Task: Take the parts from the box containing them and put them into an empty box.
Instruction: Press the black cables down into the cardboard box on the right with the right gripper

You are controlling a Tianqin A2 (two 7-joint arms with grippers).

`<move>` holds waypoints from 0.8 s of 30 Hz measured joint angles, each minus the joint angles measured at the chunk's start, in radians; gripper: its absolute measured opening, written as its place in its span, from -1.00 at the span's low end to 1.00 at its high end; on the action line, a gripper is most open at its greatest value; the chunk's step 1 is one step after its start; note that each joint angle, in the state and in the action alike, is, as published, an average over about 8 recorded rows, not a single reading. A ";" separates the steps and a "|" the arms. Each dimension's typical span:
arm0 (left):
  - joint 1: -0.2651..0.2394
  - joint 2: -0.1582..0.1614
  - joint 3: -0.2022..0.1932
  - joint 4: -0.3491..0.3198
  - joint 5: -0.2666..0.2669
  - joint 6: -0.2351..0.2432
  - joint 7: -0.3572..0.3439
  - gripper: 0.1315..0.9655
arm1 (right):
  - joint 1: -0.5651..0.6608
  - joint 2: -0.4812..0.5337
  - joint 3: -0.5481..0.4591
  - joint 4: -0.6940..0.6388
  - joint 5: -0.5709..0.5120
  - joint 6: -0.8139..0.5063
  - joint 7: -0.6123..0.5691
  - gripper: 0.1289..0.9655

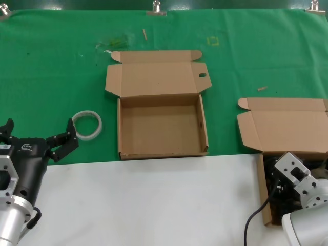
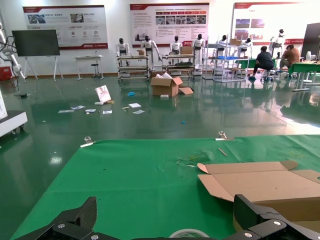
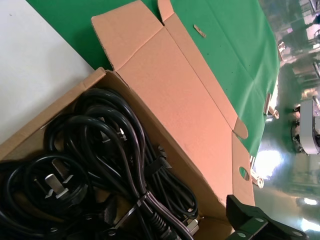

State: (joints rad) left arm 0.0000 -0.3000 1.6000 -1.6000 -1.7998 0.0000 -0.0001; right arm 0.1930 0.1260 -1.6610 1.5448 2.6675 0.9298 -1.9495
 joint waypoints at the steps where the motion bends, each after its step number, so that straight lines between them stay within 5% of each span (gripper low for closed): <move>1: 0.000 0.000 0.000 0.000 0.000 0.000 0.000 1.00 | 0.001 0.000 0.002 -0.003 0.001 -0.003 -0.004 0.54; 8: 0.000 0.000 0.000 0.000 0.000 0.000 0.000 1.00 | 0.010 0.000 0.010 -0.026 0.014 -0.023 -0.018 0.43; 24: 0.000 0.000 0.000 0.000 0.000 0.000 0.000 1.00 | 0.021 0.000 -0.007 -0.063 0.044 -0.050 -0.006 -0.41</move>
State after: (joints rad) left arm 0.0000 -0.3000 1.6000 -1.6000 -1.7998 0.0000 -0.0002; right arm 0.2136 0.1260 -1.6678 1.4816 2.7118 0.8803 -1.9553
